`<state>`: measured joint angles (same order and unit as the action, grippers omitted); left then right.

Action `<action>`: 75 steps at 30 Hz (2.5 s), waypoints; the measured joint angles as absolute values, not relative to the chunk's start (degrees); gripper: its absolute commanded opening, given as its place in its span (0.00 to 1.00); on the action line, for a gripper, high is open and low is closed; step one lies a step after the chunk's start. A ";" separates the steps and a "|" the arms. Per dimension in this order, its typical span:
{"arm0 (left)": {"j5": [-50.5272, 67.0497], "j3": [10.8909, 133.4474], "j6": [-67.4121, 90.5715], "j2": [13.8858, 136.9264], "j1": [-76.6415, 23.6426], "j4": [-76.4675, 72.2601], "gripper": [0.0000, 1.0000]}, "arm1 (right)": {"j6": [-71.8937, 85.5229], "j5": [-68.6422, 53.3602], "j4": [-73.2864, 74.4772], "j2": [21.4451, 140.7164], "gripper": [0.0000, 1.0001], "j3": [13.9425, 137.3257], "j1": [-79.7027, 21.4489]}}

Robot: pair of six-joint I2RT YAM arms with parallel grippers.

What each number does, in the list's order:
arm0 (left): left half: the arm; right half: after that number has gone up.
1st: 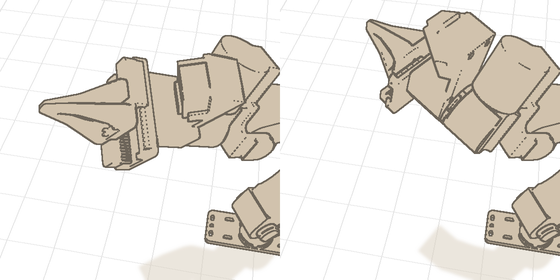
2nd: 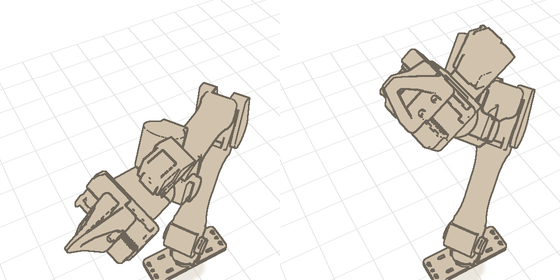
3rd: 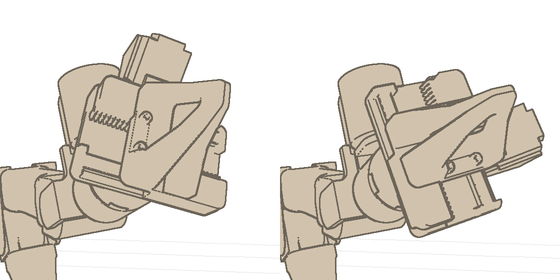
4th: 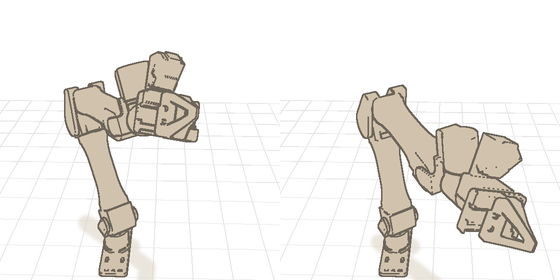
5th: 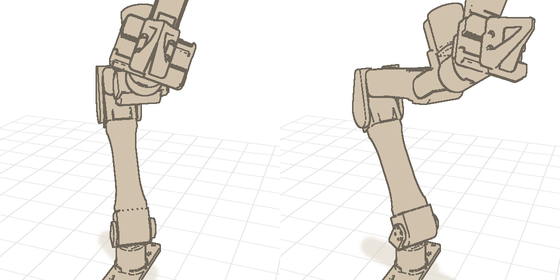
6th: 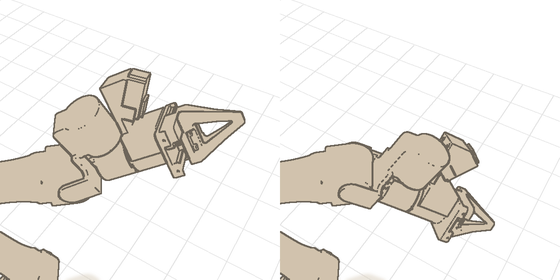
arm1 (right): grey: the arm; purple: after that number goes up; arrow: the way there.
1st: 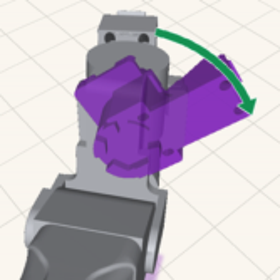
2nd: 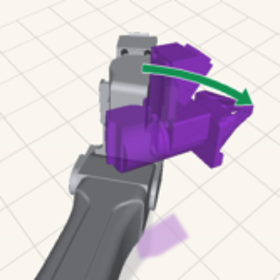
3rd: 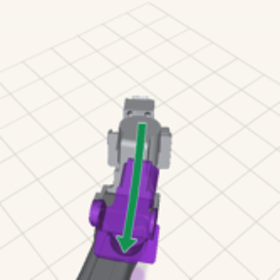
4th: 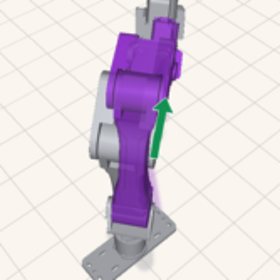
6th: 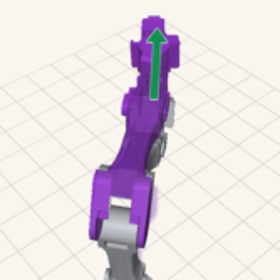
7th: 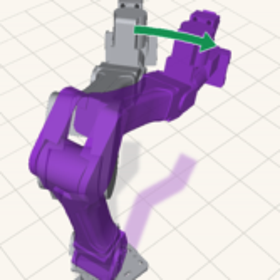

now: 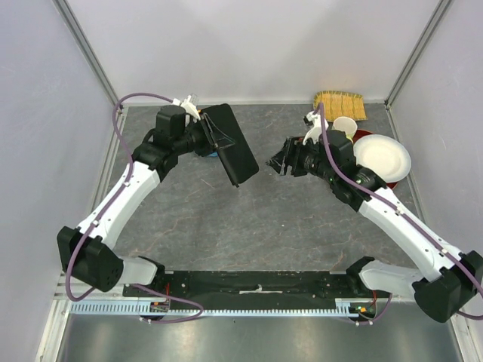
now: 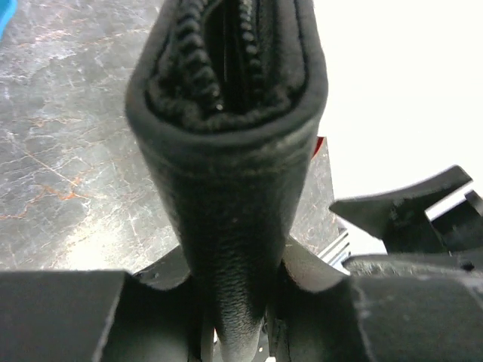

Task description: Sort the hair-cutting tools

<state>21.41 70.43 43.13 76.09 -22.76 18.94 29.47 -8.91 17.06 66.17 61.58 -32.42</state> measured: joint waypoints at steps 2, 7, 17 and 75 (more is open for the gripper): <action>19.94 73.60 43.13 77.73 -22.59 21.96 0.17 | 28.51 -9.30 17.15 65.12 0.68 61.58 -32.97; 17.85 76.99 43.27 79.92 -22.61 26.68 0.17 | 27.44 -12.32 16.95 66.65 0.66 61.60 -38.83; 14.46 79.20 45.58 80.12 -22.61 29.93 0.17 | 32.56 -15.86 10.46 74.41 0.56 61.56 -44.40; 23.77 87.55 45.67 87.66 -16.71 36.36 0.02 | 33.52 -0.82 1.54 78.41 0.00 55.11 -45.28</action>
<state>23.77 87.55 45.67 87.66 -16.71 36.36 33.52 -0.82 1.54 78.41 55.11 -45.28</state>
